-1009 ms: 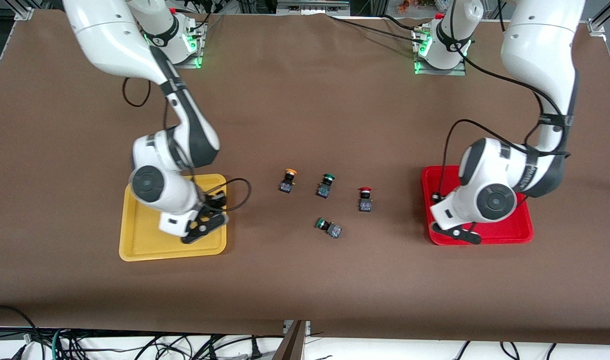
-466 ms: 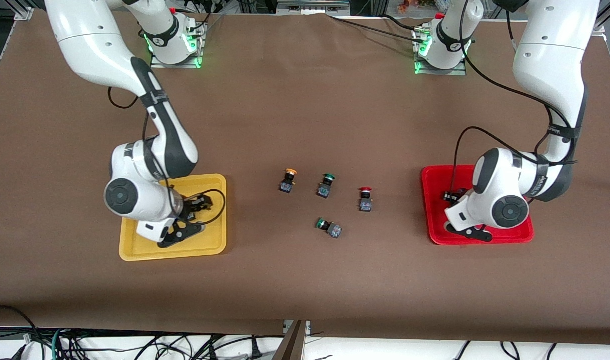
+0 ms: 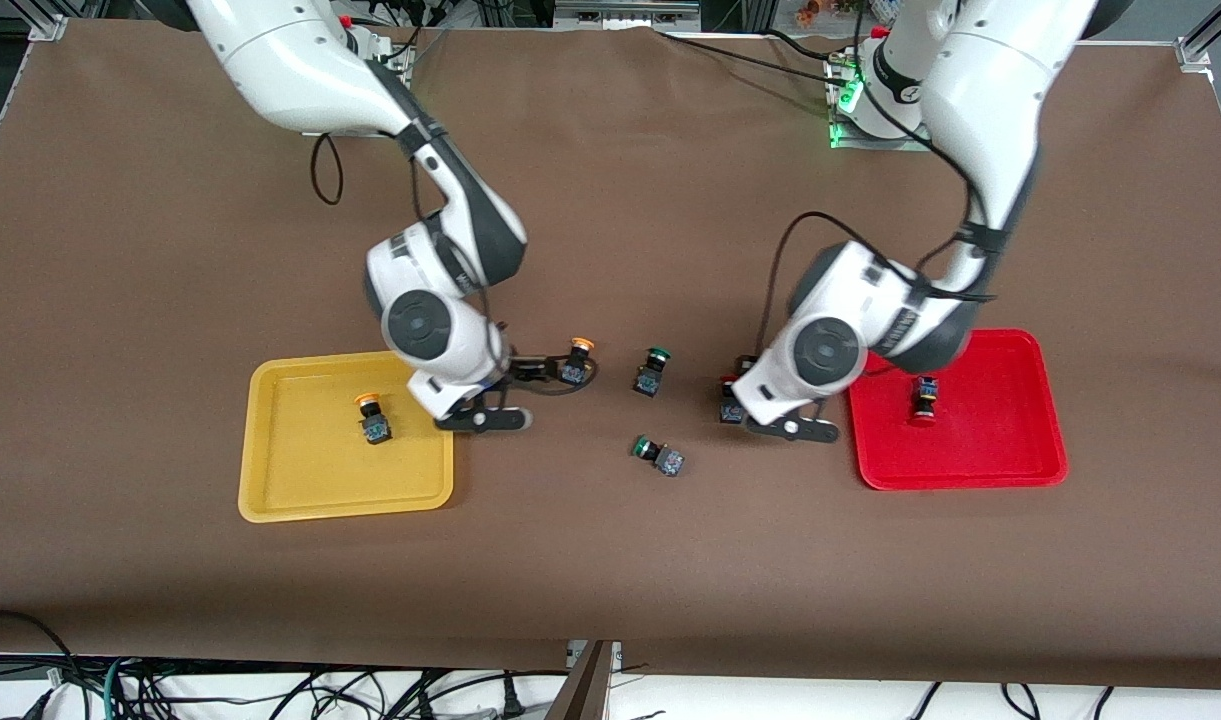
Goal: Place red and yellow buttons in trays
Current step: 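Grasp another orange button with the right gripper while the left gripper grasps a red button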
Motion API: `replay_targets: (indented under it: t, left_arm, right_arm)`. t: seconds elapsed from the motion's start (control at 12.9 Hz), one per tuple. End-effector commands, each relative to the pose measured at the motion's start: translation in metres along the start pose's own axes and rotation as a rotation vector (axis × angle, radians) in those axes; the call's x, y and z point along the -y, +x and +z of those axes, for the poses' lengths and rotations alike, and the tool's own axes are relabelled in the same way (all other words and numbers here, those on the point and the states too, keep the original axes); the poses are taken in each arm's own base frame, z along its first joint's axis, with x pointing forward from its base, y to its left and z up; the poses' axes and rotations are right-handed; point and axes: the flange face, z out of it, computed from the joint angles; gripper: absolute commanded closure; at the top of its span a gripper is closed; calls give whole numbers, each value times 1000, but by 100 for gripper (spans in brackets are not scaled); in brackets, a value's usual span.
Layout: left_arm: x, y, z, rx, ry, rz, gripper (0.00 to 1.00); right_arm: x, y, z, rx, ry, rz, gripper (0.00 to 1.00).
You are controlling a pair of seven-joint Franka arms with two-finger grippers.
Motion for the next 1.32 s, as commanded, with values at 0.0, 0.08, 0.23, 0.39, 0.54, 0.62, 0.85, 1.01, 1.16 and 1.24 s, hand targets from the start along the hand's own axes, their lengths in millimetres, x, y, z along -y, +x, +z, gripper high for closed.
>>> replay_targets:
  t: [0.0, 0.08, 0.23, 0.39, 0.54, 0.62, 0.85, 1.01, 1.16, 1.24]
  left_arm:
    - [-7, 19, 24, -77, -47, -122, 0]
    - [-11, 24, 22, -121, -79, -119, 0]
    - [-17, 30, 29, -172, -120, -115, 0]
    - [-18, 31, 45, -156, -119, -114, 0]
    - [-20, 24, 57, -133, -106, -109, 35]
    - [-26, 19, 61, -126, -101, -106, 59]
    - [-20, 22, 51, -132, -101, -109, 100]
    - [0, 25, 21, -120, -68, -137, 100]
    - [65, 38, -25, -46, 15, -224, 100]
    - [99, 45, -43, 1, 38, -234, 100]
  right_arm:
    - [40, -30, 40, -10, 0, 123, 1]
    - [49, -36, 53, -21, 4, 160, 1]
    - [47, -36, 63, -17, -2, 181, 2]
    - [44, -37, 76, -6, -12, 185, 9]
    - [40, -38, 90, -8, -11, 187, 29]
    - [40, -38, 90, -8, -11, 187, 43]
    - [35, -30, 77, -16, -8, 169, 88]
    - [14, -12, 47, 4, -44, 92, 95]
    - [-30, 19, 6, 33, -144, -93, 95]
    - [-58, 34, -15, 24, -192, -184, 94]
